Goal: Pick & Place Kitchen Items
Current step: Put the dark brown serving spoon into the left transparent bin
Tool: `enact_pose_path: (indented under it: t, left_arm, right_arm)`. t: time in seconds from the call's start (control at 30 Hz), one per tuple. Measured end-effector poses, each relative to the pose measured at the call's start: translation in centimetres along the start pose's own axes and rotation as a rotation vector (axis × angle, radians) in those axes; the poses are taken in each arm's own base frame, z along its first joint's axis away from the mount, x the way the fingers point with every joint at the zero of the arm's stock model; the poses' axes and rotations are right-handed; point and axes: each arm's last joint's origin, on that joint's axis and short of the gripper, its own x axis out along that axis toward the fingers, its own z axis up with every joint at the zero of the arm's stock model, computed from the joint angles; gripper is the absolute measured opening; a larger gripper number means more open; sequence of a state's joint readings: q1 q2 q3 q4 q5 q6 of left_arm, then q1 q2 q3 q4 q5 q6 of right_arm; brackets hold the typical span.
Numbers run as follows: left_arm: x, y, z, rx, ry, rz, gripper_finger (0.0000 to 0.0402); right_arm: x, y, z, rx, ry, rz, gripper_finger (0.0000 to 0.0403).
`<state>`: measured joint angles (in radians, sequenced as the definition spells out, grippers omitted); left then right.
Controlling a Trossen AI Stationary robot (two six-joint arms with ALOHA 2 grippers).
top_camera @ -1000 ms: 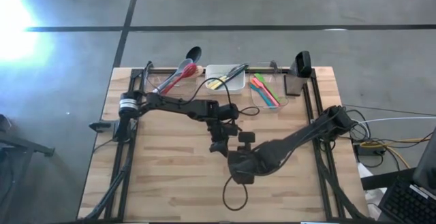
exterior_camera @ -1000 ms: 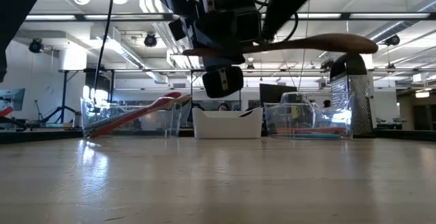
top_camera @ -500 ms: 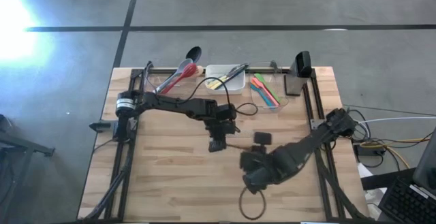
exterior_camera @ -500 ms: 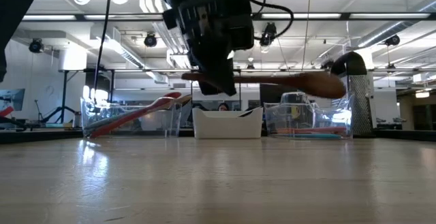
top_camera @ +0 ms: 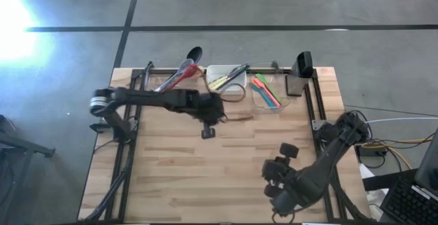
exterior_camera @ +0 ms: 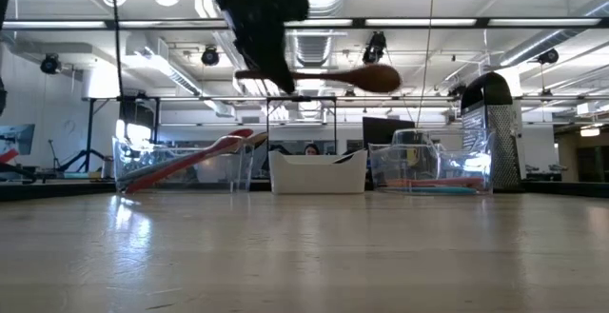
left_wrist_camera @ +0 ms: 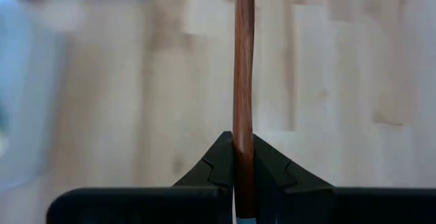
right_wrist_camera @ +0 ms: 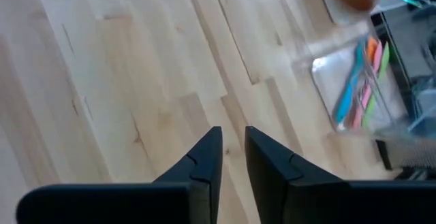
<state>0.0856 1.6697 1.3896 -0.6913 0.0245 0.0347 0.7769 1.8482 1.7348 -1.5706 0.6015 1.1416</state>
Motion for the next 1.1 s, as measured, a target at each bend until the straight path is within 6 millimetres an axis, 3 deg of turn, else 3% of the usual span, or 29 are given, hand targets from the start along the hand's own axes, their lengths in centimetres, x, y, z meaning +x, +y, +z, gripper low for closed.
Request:
enact_pose_path:
  t: [0.33, 0.53, 0.8, 1.1]
  left_arm:
    - [-8.6, 3.1, -4.2, -0.044, -0.328, 0.225, 0.0026]
    - [-11.4, 5.7, -7.4, -0.166, -0.455, 0.377, 0.0026]
    - [-12.0, 9.3, -10.5, -0.311, -0.41, 0.568, 0.0026]
    - [-9.5, 11.9, -14.1, -0.358, -0.365, 0.581, 0.0026]
  right_arm:
    - [1.3, 0.5, -2.9, 0.078, 0.013, -0.066, 0.0047]
    - [1.8, 0.5, -3.2, 0.069, 0.018, -0.083, 0.0048]
    - [1.4, 0.1, -3.1, 0.078, 0.011, -0.072, 0.0044]
    - [1.8, 0.1, -3.4, 0.078, 0.015, -0.086, 0.0044]
